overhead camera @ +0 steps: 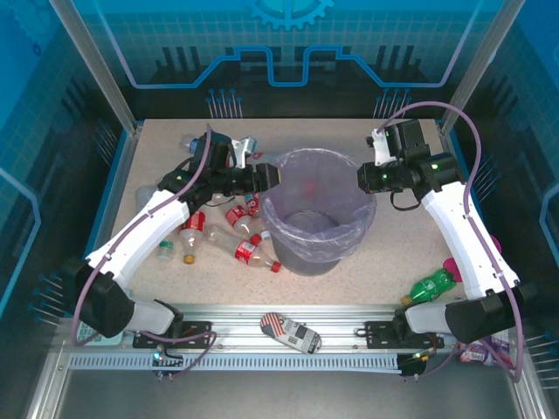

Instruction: Put the plastic bottles in the bin

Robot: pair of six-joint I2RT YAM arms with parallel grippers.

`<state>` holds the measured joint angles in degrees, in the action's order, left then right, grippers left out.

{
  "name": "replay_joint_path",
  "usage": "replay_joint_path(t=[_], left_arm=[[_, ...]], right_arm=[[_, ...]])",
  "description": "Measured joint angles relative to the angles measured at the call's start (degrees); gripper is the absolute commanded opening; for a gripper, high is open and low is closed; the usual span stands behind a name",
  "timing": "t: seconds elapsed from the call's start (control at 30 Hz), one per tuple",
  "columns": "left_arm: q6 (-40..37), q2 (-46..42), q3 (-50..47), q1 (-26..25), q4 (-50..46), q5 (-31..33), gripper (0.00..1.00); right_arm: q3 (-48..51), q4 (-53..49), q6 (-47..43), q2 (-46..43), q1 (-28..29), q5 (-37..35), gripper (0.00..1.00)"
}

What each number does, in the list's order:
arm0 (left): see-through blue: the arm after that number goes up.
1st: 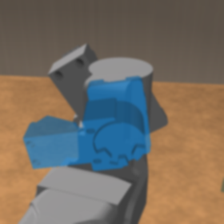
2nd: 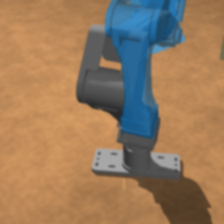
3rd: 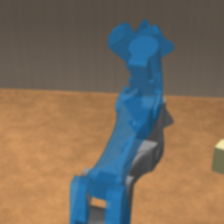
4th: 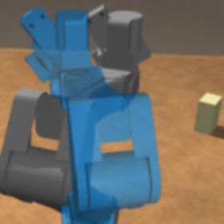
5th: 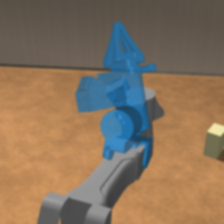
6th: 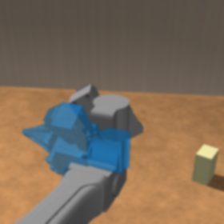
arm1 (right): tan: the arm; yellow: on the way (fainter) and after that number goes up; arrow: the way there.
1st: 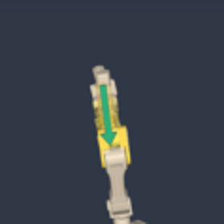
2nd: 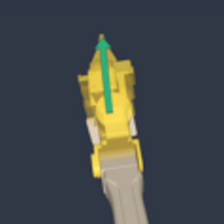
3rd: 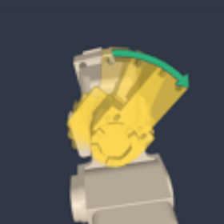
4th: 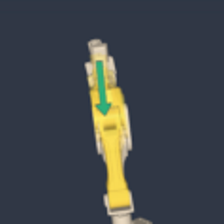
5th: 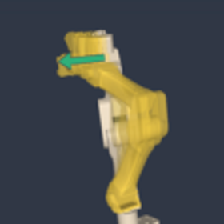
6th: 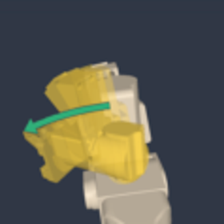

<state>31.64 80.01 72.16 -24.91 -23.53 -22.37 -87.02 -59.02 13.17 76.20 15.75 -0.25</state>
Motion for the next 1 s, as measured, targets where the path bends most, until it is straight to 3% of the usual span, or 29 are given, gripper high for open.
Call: replay_joint_path(t=[0.27,0.33,0.43,0.47,0.7,0.87,1.0], left_arm=[[1.6,5.4,1.0,-2.3,4.2,-0.4,0.61],[1.5,7.1,2.5,-2.9,4.9,-0.4,0.69],[0.7,9.4,5.4,-3.4,4.6,-0.4,0.97],[0.0,9.9,6.4,-3.4,4.3,-0.4,0.99],[-3.8,10.8,13.6,-1.6,2.7,-0.4,0.99],[-6.5,9.5,14.3,3.8,-0.8,0.5,0.99],[-11.1,8.5,14.4,7.7,-5.3,5.4,0.99]], right_arm=[[-0.4,0.4,-2.7,0.0,-2.1,-2.4,0.06],[-0.5,0.5,-3.6,0.0,-3.8,-2.5,0.03],[-0.6,1.0,-4.6,0.0,-7.1,-2.6,0.01],[-0.6,1.2,-4.9,0.0,-8.3,-2.6,0.00],[-0.6,3.0,-6.5,0.0,-15.9,-2.3,0.00],[0.3,4.0,-6.8,0.0,-17.8,-2.1,0.00],[1.2,4.2,-6.8,-0.1,-19.5,-2.0,0.00]])
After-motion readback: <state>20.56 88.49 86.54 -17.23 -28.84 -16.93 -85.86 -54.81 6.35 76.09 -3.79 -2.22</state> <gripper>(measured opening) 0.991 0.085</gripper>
